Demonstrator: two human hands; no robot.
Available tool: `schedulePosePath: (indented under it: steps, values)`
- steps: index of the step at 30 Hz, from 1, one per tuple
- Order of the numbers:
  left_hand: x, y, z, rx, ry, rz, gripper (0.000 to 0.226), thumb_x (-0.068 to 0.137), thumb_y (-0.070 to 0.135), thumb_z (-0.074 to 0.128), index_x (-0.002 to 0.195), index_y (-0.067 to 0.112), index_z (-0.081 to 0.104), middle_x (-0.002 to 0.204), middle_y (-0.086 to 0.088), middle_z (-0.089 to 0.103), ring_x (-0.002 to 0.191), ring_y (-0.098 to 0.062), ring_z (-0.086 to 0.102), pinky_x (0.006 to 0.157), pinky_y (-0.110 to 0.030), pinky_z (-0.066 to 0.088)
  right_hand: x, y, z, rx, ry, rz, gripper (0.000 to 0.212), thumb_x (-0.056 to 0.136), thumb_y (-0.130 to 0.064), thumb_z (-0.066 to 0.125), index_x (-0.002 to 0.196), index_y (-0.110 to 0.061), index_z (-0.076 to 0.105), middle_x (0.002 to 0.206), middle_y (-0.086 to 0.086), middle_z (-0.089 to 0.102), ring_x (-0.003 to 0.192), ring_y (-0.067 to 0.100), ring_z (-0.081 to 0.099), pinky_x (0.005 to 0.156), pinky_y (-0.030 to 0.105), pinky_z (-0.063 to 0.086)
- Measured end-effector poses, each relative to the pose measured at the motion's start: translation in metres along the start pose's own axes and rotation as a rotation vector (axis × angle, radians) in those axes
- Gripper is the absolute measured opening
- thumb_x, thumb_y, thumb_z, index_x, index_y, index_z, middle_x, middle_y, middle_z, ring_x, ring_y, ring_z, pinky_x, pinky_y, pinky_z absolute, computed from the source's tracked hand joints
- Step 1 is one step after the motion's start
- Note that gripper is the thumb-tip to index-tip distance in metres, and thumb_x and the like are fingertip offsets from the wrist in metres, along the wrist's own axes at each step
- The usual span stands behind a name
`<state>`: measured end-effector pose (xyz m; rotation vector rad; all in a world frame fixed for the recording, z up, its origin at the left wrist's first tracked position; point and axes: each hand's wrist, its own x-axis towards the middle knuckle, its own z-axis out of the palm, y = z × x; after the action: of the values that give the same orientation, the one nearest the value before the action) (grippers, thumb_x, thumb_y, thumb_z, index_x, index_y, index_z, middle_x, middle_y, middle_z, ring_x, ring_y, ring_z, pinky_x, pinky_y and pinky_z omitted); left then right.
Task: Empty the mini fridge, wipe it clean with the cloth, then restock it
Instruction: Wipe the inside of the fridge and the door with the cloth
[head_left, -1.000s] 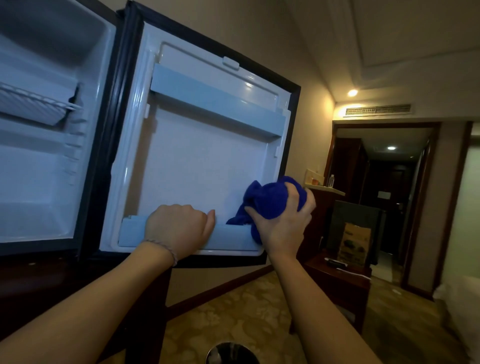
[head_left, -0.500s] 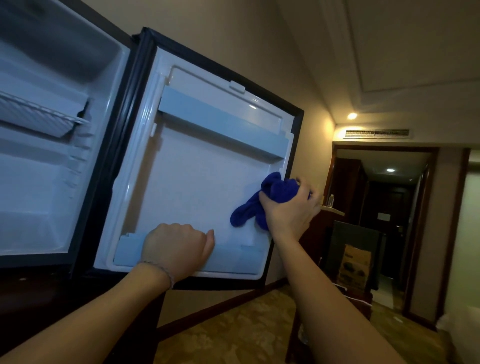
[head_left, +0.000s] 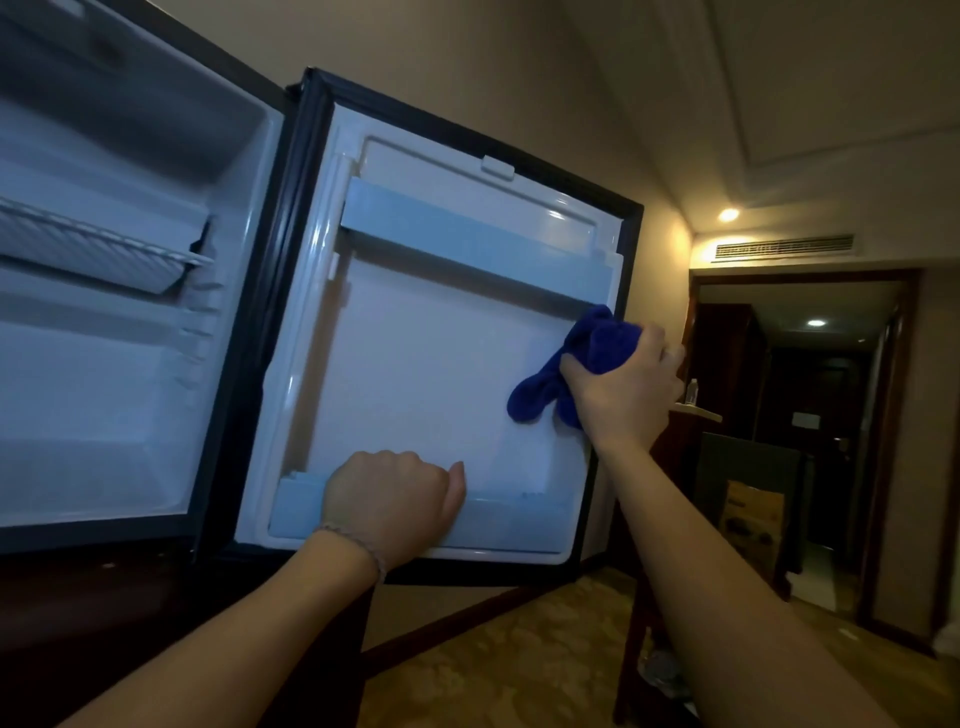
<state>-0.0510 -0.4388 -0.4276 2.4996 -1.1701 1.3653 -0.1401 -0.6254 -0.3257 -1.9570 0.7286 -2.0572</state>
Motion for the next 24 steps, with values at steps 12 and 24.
schedulePosePath:
  steps: [12,24]
  values:
    - [0.005,-0.001,0.009,-0.004,0.03,0.015,0.053,0.105,0.047,0.02,0.111,0.022,0.067,0.095,-0.003,0.068,0.082,-0.026,0.066,0.061,-0.031,0.033,-0.101,0.049,-0.014,0.007,-0.152,0.209,0.089,0.066,-0.047,0.085,0.137,-0.022,0.038,0.14,0.004,0.037,0.127,0.031,0.038,0.087,0.037,0.043]
    - [-0.001,0.003,0.004,-0.022,0.04,-0.054,0.058,0.103,0.048,0.022,0.089,0.019,0.071,0.089,-0.005,0.07,0.08,-0.028,0.066,0.061,-0.032,0.034,-0.03,0.006,-0.016,0.006,-0.053,-0.007,0.068,0.069,-0.047,0.081,0.125,-0.024,0.049,0.134,0.002,0.042,0.12,0.026,0.038,0.089,0.033,0.035]
